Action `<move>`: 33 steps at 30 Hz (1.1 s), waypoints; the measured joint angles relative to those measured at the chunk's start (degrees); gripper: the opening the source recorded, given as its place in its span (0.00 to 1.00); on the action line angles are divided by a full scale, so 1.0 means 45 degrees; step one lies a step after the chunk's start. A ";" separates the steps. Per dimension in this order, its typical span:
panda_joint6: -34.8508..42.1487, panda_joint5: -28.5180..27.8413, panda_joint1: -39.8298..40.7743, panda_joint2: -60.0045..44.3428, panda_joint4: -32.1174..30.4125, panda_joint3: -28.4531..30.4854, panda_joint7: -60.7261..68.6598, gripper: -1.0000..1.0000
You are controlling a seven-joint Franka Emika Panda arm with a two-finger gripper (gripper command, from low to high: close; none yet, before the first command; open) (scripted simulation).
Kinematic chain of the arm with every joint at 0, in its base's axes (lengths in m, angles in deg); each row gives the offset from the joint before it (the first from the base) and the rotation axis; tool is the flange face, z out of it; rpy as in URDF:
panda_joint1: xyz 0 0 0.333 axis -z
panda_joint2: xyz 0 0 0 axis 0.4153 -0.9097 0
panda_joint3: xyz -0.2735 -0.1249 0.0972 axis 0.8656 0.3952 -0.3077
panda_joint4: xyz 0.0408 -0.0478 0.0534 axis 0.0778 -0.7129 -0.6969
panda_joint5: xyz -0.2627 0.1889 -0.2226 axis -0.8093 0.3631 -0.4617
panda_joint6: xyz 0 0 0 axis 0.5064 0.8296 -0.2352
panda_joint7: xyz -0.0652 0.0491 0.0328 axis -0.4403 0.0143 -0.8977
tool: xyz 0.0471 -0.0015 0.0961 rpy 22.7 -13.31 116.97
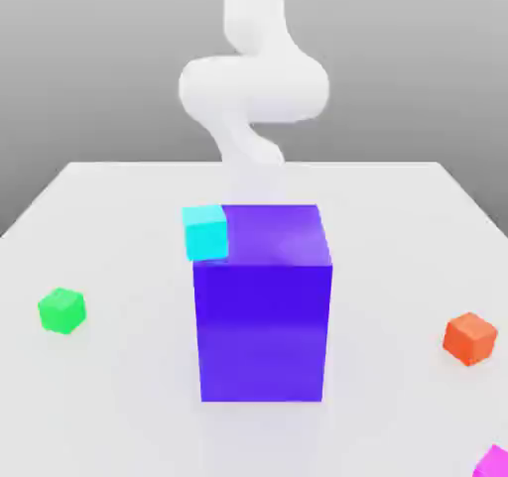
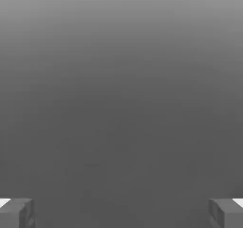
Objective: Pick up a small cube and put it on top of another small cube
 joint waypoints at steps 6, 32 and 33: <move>-0.0091 0.2165 -0.0968 -0.2937 0.0532 0.0229 -0.1065 0.50; -0.2526 0.1483 -0.4902 -1.3571 0.2190 -0.0343 -1.2203 0.50; -0.2673 0.1197 -0.5195 -1.3864 0.2237 -0.0186 -1.2792 0.50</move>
